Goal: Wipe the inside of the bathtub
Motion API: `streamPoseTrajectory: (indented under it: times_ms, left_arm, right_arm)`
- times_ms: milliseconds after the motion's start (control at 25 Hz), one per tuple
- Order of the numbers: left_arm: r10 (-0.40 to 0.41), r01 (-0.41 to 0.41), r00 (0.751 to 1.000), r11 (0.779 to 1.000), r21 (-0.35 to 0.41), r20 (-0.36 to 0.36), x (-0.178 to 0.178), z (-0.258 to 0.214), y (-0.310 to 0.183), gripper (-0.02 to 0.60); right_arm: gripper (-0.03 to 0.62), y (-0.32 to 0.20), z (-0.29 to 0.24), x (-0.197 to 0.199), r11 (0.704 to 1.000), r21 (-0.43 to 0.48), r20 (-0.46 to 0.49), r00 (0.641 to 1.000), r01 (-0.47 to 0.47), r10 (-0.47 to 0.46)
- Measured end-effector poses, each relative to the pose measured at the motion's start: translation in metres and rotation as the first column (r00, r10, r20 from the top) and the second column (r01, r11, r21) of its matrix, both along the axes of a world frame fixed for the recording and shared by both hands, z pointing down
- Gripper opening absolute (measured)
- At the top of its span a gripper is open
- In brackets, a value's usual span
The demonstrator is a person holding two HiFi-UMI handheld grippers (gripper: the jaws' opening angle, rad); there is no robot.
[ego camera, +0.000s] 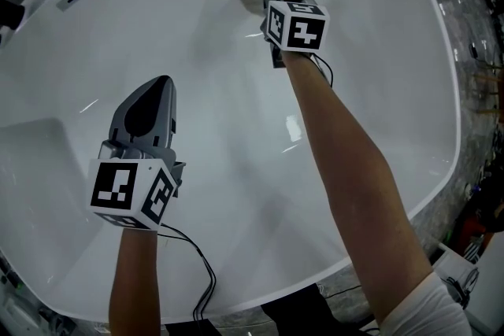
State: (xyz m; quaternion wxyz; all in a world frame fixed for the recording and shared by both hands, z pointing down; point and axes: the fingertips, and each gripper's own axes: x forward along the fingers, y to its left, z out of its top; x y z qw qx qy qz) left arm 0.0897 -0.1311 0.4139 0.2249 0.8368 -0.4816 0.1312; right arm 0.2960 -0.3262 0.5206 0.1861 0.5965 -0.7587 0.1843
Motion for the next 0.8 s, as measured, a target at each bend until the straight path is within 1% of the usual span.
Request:
streamPoseTrajectory:
  times_ms: [200, 440, 640, 800]
  left_arm:
    - [-0.007, 0.007, 1.000, 1.000, 0.002, -0.004, -0.023, -0.008, -0.010, 0.011]
    - [-0.032, 0.032, 0.999, 0.999, 0.004, -0.010, -0.058, -0.011, -0.001, 0.011]
    - [-0.052, 0.052, 0.999, 0.999, -0.003, -0.006, -0.090, -0.010, 0.007, 0.011]
    - [-0.060, 0.060, 0.998, 0.998, -0.007, -0.007, -0.112, -0.010, 0.013, 0.011]
  right_arm:
    - [0.098, -0.010, -0.004, -0.037, 1.000, -0.004, 0.008, 1.000, 0.023, -0.023]
    - [0.098, -0.003, -0.006, -0.073, 0.999, -0.008, 0.014, 0.999, 0.041, -0.041]
    - [0.098, 0.002, -0.004, -0.097, 0.999, -0.012, 0.022, 0.999, 0.032, -0.032]
    - [0.098, 0.009, -0.002, -0.128, 0.998, -0.019, 0.023, 0.998, 0.060, -0.060]
